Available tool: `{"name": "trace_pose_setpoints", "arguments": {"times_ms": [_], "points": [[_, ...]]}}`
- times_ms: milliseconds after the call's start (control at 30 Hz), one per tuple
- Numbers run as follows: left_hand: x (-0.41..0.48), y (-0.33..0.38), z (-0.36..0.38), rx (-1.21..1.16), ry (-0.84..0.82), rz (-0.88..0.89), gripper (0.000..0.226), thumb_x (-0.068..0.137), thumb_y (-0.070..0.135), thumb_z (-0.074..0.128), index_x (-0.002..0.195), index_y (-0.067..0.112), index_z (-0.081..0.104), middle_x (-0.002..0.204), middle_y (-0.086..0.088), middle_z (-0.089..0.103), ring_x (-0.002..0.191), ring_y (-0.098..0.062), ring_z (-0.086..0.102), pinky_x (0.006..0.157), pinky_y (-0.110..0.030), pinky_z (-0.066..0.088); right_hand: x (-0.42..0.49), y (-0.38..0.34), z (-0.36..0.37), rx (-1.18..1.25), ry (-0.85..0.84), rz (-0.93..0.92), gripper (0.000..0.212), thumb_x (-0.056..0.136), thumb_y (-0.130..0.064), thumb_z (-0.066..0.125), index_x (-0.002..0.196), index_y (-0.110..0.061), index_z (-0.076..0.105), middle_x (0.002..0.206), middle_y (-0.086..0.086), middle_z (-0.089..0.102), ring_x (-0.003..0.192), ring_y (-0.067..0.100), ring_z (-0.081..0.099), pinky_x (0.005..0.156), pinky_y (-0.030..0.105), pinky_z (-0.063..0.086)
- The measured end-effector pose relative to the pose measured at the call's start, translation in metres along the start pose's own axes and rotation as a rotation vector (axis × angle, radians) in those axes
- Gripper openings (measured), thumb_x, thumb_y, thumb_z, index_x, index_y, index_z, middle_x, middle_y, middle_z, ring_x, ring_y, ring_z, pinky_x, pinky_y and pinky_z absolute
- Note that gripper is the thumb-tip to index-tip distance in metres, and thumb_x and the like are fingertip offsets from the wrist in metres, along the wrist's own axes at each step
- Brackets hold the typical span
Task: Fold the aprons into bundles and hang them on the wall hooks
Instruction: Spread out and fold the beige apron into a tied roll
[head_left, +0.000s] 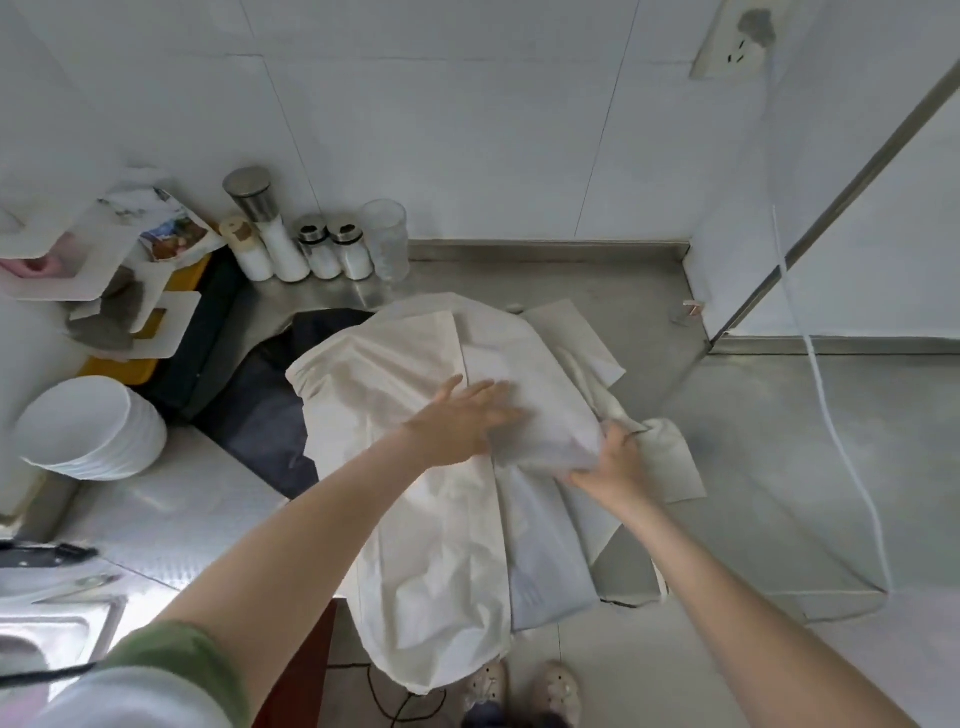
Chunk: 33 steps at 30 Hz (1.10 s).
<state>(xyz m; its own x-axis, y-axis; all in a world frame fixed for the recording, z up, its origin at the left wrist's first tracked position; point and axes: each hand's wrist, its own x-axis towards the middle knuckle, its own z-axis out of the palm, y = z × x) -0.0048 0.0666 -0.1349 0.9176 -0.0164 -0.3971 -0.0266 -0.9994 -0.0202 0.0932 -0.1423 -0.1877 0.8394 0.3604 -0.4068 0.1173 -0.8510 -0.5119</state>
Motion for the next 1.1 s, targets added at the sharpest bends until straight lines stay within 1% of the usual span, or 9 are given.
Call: {"name": "trace_pose_setpoints", "arguments": {"times_ms": [167,400,533,633,700,767,900,1033,1100], "points": [[0.038,0.002,-0.005,0.040,0.032,-0.004,0.079,0.095,0.031,0.053,0.153,0.036,-0.001,0.161,-0.003,0.000,0.148,-0.016,-0.001,0.119,-0.047,0.003,0.003,0.037,-0.012,0.114,-0.233,0.128,0.016,0.082,-0.016,0.069,0.090,-0.002,0.067,0.084,0.011,0.066,0.077,0.025,0.064,0.057,0.026,0.041],[0.051,-0.005,0.024,0.027,-0.034,-0.127,0.089,0.089,0.069,0.037,0.153,0.030,-0.010,0.162,-0.003,-0.005,0.149,-0.018,0.002,0.119,-0.045,0.005,0.025,0.017,-0.059,0.068,-0.205,0.157,0.003,0.089,-0.004,0.049,0.086,-0.005,0.050,0.074,0.013,0.056,0.062,0.032,0.064,0.050,0.037,0.051],[0.045,-0.024,0.035,-0.062,-0.041,-0.313,0.082,0.090,0.071,0.016,0.154,0.024,-0.005,0.162,0.001,-0.006,0.149,-0.014,-0.004,0.120,-0.037,-0.003,0.046,-0.030,-0.088,-0.044,0.085,0.000,0.023,0.088,0.000,0.048,0.070,-0.012,0.042,0.072,0.011,0.055,0.067,0.028,0.060,0.045,0.027,0.040],[0.039,-0.037,0.047,-0.121,-0.067,-0.495,0.077,0.096,0.064,0.020,0.154,0.022,-0.008,0.161,0.003,-0.012,0.148,-0.015,-0.010,0.119,-0.039,-0.007,0.063,-0.058,-0.088,-0.075,0.256,-0.227,0.007,0.093,-0.001,0.046,0.092,-0.005,0.051,0.092,0.019,0.060,0.086,0.033,0.056,0.062,0.033,0.034],[0.034,-0.044,0.054,-0.182,-0.112,-0.660,0.077,0.096,0.063,0.019,0.153,0.021,-0.010,0.161,0.000,-0.013,0.148,-0.021,-0.010,0.118,-0.042,-0.007,0.076,-0.066,-0.084,-0.026,0.206,-0.340,0.030,0.094,-0.002,0.045,0.124,-0.004,0.050,0.122,0.023,0.056,0.111,0.037,0.055,0.083,0.037,0.043],[0.027,-0.054,0.060,-0.254,-0.173,-0.837,0.078,0.096,0.061,0.021,0.153,0.016,-0.009,0.162,-0.007,-0.009,0.148,-0.030,-0.005,0.119,-0.044,-0.003,0.082,-0.069,-0.078,-0.032,0.032,-0.436,0.067,0.091,-0.005,0.053,0.151,-0.015,0.023,0.155,0.015,0.025,0.142,0.029,0.028,0.112,0.033,0.025],[0.014,-0.068,0.067,-0.368,-0.270,-1.061,0.081,0.099,0.052,0.026,0.150,0.003,-0.012,0.159,-0.022,-0.006,0.147,-0.040,0.002,0.119,-0.047,0.001,0.079,-0.059,-0.059,-0.164,-0.115,-0.456,0.105,0.081,-0.017,0.067,0.152,-0.032,-0.009,0.161,-0.002,-0.004,0.147,0.025,0.005,0.117,0.045,0.016],[0.022,-0.051,0.045,-0.320,-0.068,-0.957,0.078,0.098,0.028,0.038,0.149,0.004,-0.016,0.157,-0.024,-0.013,0.146,-0.038,-0.011,0.117,-0.049,-0.006,0.074,-0.029,-0.046,-0.386,-0.196,-0.230,0.091,0.075,-0.042,0.073,0.145,-0.016,0.021,0.146,0.008,0.030,0.135,0.030,0.032,0.106,0.042,0.034],[0.034,-0.034,0.033,-0.307,0.251,-0.711,0.076,0.089,0.016,0.048,0.150,-0.003,0.007,0.156,-0.028,0.008,0.145,-0.042,0.010,0.117,-0.052,0.006,0.072,-0.016,-0.046,-0.385,-0.279,-0.105,0.082,0.072,-0.049,0.074,0.133,-0.010,0.036,0.135,0.009,0.044,0.123,0.030,0.046,0.099,0.042,0.041]]}}
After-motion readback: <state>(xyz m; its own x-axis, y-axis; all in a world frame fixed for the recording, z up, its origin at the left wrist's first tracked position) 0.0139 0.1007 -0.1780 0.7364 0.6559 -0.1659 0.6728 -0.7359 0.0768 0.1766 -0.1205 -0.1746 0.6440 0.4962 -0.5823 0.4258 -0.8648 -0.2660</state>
